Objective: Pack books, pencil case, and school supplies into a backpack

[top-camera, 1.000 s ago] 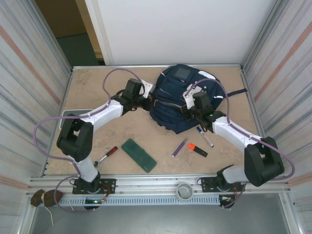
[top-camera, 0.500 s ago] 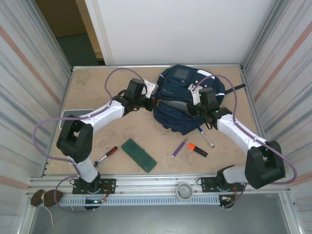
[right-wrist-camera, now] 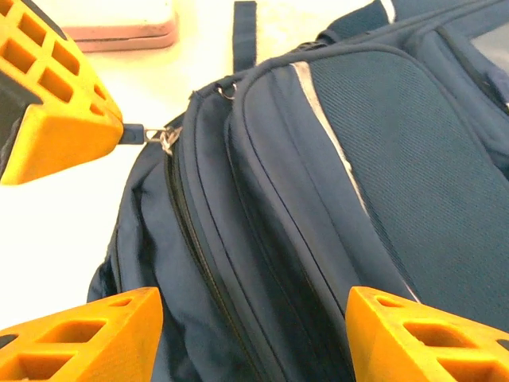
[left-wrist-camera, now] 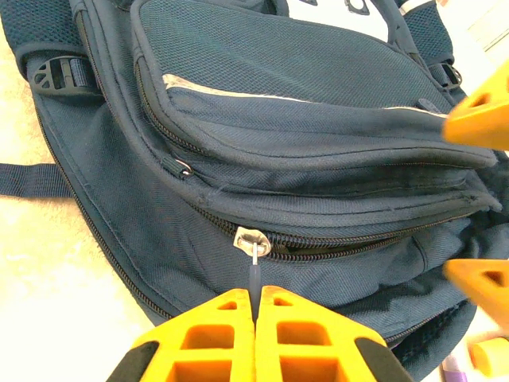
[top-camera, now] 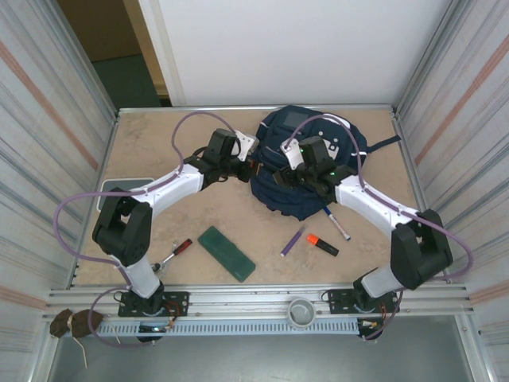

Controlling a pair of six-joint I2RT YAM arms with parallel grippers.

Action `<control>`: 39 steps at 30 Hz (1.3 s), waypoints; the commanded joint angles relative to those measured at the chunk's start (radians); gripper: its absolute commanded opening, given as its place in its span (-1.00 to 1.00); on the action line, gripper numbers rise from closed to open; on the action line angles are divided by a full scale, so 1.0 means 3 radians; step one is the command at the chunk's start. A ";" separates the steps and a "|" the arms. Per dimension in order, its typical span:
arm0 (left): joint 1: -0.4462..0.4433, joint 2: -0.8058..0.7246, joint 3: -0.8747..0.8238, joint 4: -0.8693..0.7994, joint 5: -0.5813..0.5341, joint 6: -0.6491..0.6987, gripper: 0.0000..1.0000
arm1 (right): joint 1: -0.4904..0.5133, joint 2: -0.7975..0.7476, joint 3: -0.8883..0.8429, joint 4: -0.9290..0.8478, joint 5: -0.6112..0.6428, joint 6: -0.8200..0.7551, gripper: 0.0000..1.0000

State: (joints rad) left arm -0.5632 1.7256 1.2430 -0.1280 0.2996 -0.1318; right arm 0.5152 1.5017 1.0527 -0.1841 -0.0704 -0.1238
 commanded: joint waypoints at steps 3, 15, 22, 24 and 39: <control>-0.0014 -0.0249 0.0002 0.0076 0.0056 -0.0002 -1.00 | 0.0031 0.0351 0.0258 0.0022 -0.0044 -0.0178 0.16; 0.0148 -0.0562 -0.0358 0.0087 -0.0226 -0.0047 -1.00 | 0.0035 0.0696 0.0650 -0.0041 -0.0272 -0.0435 -0.87; 0.0188 -0.0593 -0.0442 0.0108 -0.0217 -0.0052 -1.00 | 0.0013 0.0655 0.0638 -0.0172 -0.0131 -0.0651 -1.00; 0.0224 -0.0583 -0.0434 0.0113 -0.0217 -0.0056 -1.00 | -0.0023 0.0557 0.0563 -0.0183 -0.0088 -0.0681 -1.00; 0.0672 0.0243 0.0143 0.0153 -0.0390 -0.0060 -1.00 | -0.0201 0.0198 0.0378 -0.0031 -0.0606 -0.0624 -1.00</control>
State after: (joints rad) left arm -0.4213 1.7554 1.2366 -0.0910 0.2726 -0.1345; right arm 0.4877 1.6093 1.1538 -0.1841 -0.2478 -0.3054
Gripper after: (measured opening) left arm 0.066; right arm 0.080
